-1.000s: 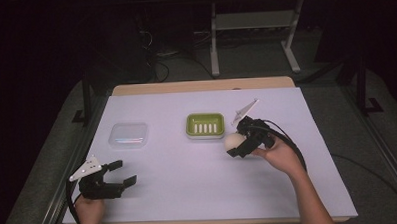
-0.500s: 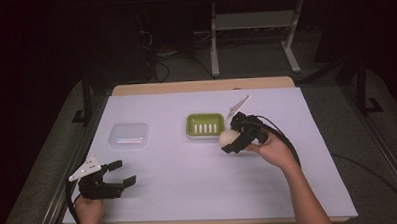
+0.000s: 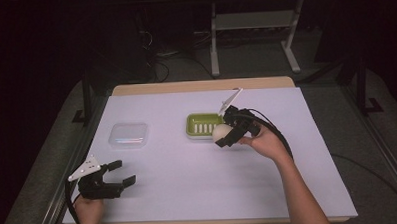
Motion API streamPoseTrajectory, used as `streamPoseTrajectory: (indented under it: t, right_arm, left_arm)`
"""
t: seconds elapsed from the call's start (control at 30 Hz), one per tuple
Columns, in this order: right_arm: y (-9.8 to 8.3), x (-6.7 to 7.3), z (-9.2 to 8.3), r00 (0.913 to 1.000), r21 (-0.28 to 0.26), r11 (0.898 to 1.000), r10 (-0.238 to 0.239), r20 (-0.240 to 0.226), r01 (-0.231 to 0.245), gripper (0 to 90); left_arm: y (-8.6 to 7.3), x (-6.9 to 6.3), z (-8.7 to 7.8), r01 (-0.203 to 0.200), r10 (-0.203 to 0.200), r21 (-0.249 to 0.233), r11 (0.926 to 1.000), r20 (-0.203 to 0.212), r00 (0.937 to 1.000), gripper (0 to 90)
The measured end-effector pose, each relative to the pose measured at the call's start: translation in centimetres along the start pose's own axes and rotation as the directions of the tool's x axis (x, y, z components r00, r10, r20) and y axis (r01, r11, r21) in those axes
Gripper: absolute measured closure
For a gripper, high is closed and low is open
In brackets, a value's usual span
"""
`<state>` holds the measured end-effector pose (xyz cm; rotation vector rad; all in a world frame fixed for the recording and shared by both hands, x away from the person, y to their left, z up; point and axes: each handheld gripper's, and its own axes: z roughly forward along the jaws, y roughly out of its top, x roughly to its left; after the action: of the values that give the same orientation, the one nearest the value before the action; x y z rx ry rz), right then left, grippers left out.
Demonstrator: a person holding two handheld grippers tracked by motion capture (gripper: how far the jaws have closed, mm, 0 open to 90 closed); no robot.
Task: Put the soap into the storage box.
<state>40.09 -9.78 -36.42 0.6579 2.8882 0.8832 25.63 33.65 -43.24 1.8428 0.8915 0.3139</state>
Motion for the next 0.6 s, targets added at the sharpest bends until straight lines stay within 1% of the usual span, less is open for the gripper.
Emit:
streamPoseTrajectory:
  t: [0.17, 0.3, 0.37, 0.6]
  right_arm:
    - [0.5, -0.3, 0.1, 1.0000, -0.001, 1.000, 0.003, -0.004, -0.003, 23.7]
    - [1.4, -0.6, 0.3, 0.9999, 0.000, 1.000, -0.011, -0.007, 0.011, 23.7]
    - [1.6, -0.7, 0.4, 1.0000, 0.000, 1.000, -0.008, -0.005, 0.008, 23.7]
    - [2.9, -1.3, 1.0, 0.9997, 0.010, 1.000, -0.023, -0.011, 0.023, 23.7]
  left_arm:
    - [0.0, 0.0, 0.0, 0.000, 0.000, 0.002, 1.0000, 0.001, 1.0000, 13.2]
    - [0.0, 0.0, 0.0, 0.001, -0.001, -0.001, 1.0000, 0.001, 1.0000, 13.2]
    - [0.0, 0.0, 0.0, 0.002, -0.002, 0.000, 1.0000, 0.001, 1.0000, 13.1]
    - [0.0, 0.1, 0.0, 0.001, -0.001, 0.001, 1.0000, 0.000, 1.0000, 13.2]
